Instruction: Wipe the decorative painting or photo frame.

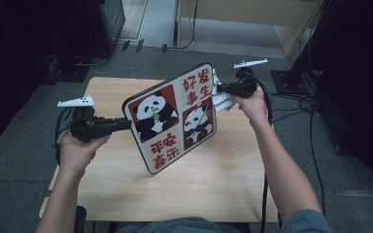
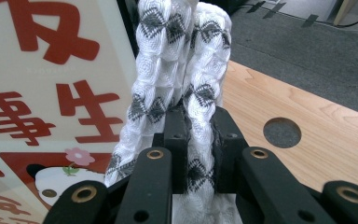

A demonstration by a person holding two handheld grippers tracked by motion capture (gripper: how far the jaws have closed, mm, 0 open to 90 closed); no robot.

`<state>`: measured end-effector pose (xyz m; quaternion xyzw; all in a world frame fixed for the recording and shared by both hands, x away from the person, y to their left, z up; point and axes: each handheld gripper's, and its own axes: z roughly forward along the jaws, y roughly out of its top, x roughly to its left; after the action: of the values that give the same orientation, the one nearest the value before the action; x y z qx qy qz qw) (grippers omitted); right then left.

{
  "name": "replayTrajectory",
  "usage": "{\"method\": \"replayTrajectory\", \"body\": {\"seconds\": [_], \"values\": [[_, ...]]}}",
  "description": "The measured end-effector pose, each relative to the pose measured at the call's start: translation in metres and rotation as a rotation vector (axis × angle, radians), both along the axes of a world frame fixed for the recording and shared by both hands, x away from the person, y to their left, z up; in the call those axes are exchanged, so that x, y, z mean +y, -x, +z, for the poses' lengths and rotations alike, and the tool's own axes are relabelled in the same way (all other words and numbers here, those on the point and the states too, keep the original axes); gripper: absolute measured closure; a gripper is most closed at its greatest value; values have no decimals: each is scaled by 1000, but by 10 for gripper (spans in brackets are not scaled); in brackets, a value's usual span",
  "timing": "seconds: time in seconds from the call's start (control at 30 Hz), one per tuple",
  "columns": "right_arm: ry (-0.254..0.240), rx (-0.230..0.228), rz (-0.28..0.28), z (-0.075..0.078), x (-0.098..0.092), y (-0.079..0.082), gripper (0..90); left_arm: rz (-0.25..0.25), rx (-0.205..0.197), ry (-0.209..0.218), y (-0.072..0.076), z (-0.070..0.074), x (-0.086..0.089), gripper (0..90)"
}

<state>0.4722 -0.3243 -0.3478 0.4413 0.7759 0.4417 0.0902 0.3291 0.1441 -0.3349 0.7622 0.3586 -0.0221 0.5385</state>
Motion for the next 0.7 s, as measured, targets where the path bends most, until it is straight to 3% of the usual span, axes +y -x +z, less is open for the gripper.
{"method": "replayTrajectory", "body": {"seconds": [0.7], "values": [[-45, 22, -18, -28, -8, 11, 801, 6, 0, 1, 0, -1, -1, 769]]}}
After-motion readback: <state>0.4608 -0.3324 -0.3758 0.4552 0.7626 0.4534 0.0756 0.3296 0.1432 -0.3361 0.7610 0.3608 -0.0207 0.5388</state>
